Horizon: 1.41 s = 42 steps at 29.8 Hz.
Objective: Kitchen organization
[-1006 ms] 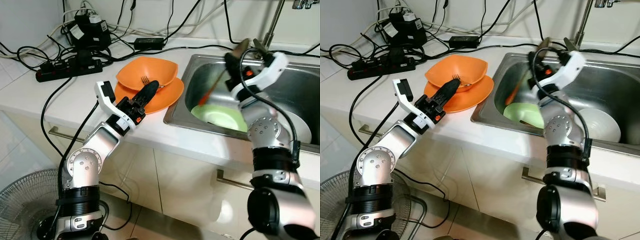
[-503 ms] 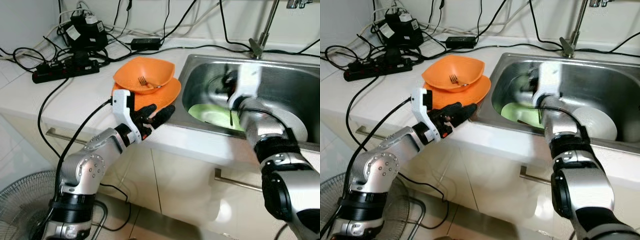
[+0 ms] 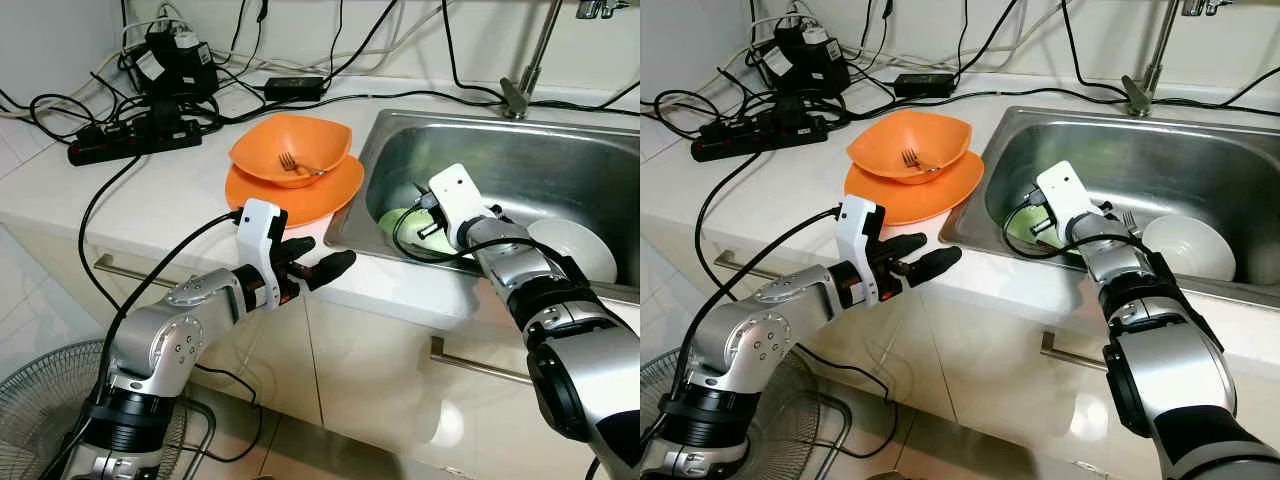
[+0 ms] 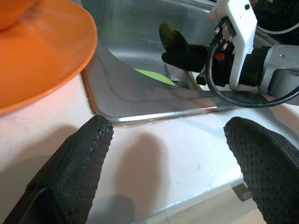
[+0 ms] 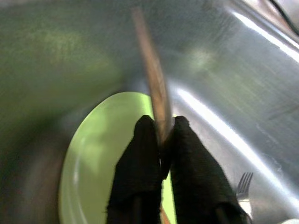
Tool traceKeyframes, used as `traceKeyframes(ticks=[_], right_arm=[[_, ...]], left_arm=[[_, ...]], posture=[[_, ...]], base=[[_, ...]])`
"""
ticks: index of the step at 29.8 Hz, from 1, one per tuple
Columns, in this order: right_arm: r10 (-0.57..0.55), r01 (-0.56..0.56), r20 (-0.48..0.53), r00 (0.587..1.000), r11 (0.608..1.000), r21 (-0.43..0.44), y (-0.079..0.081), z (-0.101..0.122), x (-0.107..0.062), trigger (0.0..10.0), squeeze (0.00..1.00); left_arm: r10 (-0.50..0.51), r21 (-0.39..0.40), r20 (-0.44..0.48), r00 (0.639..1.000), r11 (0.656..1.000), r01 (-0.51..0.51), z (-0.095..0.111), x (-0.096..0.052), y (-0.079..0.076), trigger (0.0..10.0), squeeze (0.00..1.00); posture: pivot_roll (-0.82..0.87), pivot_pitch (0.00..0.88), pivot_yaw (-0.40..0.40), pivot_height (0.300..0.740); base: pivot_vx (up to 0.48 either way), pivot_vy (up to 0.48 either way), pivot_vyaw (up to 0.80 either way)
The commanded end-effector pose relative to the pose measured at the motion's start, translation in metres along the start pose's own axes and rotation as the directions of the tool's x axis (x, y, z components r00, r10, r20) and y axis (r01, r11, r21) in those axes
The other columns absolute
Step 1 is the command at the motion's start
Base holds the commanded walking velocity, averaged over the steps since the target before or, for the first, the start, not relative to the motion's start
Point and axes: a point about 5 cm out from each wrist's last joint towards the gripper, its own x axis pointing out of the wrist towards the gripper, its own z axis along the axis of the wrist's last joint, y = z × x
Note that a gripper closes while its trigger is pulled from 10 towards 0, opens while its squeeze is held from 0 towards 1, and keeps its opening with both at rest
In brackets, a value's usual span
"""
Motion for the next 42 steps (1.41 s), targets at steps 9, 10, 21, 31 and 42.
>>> traceKeyframes(ticks=[9, 10, 21, 31, 42], right_arm=[[0.049, -0.049, 0.031, 0.998, 0.999, 0.008, 0.008, 0.009, 0.003, 10.0, 1.0], [0.049, -0.05, 0.035, 0.998, 0.999, 0.014, 0.008, 0.009, 0.003, 10.0, 1.0], [-0.025, -0.088, 0.355, 0.934, 0.95, 0.299, -0.006, 0.06, -0.002, 10.0, 1.0], [0.035, -0.371, 0.599, 0.8, 0.813, 0.449, 0.014, 0.09, -0.014, 10.0, 1.0], [0.235, -0.558, 0.697, 0.677, 0.782, 0.278, 0.039, 0.08, -0.068, 10.0, 0.0]], left_arm=[[-0.012, 0.016, -0.028, 1.0, 1.0, 0.013, -0.001, -0.003, -0.002, 10.0, 1.0], [-0.012, 0.016, -0.029, 1.0, 1.0, 0.013, -0.001, -0.003, -0.002, 10.0, 1.0], [0.16, 0.12, 0.157, 0.974, 0.976, -0.18, 0.029, -0.002, 0.016, 10.0, 1.0], [0.259, 0.037, 0.323, 0.91, 0.958, -0.285, 0.052, 0.005, 0.03, 10.0, 0.16], [0.319, -0.388, 0.355, 0.879, 0.906, -0.172, 0.046, 0.031, 0.047, 10.0, 0.0]], posture=[[-0.01, 0.0, 0.113, 0.74], [-0.01, 0.0, 0.113, 0.74], [-0.01, 0.0, 0.105, 0.74], [-0.05, 0.0, 0.119, 0.74], [-0.13, 0.0, 0.136, 0.74]], base=[[0.0, 0.0, 0.0], [0.0, 0.0, 0.0], [0.0, 0.0, 0.0], [0.0, 0.0, 0.0], [0.0, 0.0, 0.0]])
